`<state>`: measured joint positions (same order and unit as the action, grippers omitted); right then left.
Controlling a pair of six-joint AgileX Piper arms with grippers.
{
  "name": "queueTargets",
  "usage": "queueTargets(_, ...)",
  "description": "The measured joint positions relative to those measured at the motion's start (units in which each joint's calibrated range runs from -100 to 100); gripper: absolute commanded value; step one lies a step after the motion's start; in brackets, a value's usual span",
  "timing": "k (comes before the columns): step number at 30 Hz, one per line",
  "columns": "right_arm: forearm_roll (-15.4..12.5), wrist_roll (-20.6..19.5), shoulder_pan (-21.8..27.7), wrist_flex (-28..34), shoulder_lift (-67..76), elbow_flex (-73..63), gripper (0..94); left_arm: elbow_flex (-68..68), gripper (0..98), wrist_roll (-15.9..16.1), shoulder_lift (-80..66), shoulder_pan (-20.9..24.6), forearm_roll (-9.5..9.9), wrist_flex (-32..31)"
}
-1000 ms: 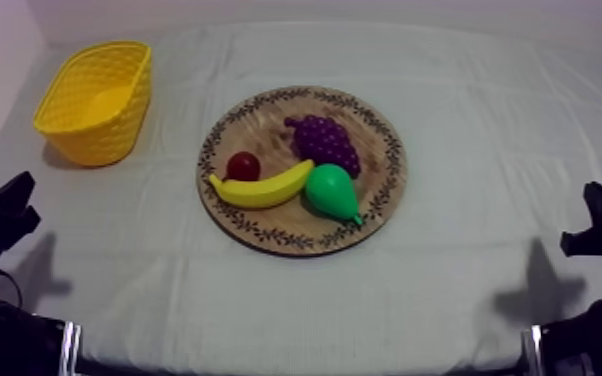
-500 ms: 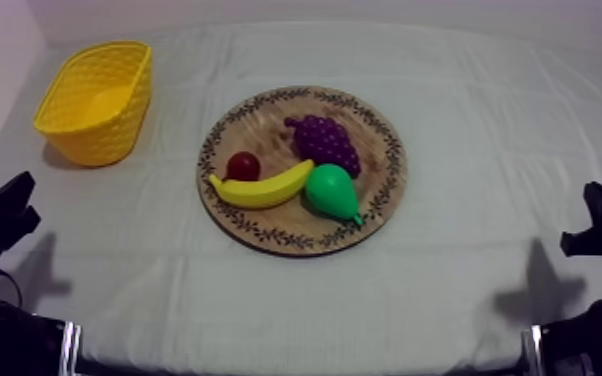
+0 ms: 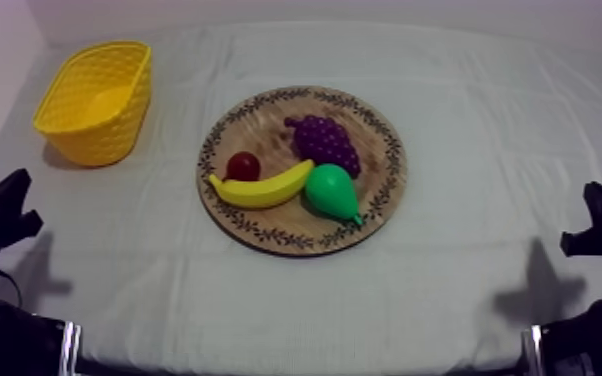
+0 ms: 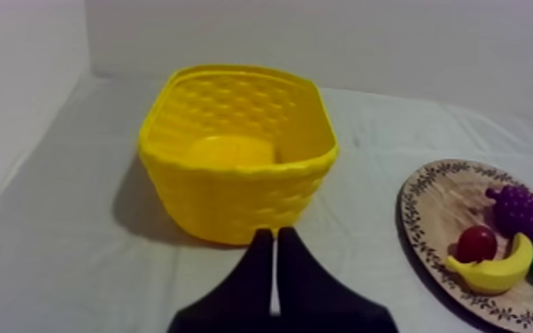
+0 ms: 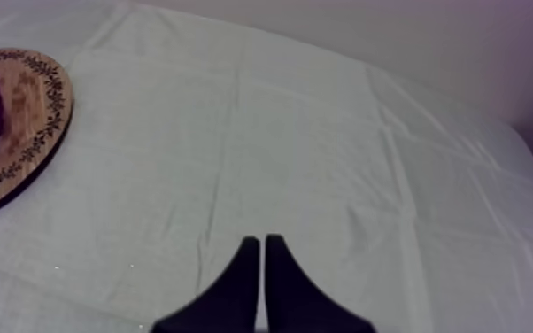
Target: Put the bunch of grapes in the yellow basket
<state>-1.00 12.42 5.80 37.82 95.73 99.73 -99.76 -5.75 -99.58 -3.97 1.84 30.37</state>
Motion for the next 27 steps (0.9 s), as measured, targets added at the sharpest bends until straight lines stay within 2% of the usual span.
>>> queueTargets(6,0.00,0.00,0.00,0.00,0.00,0.00,0.2,3.67,0.0,0.16,4.97,-1.44,0.29,-1.15)
queueTargets(13,0.00,0.00,0.00,0.00,0.00,0.00,0.2,14.48,0.0,0.15,15.82,-4.25,0.94,-0.67)
queueTargets(27,0.00,-0.03,0.00,0.00,0.00,0.00,0.2,32.87,0.0,2.29,39.76,-11.07,1.00,-2.45)
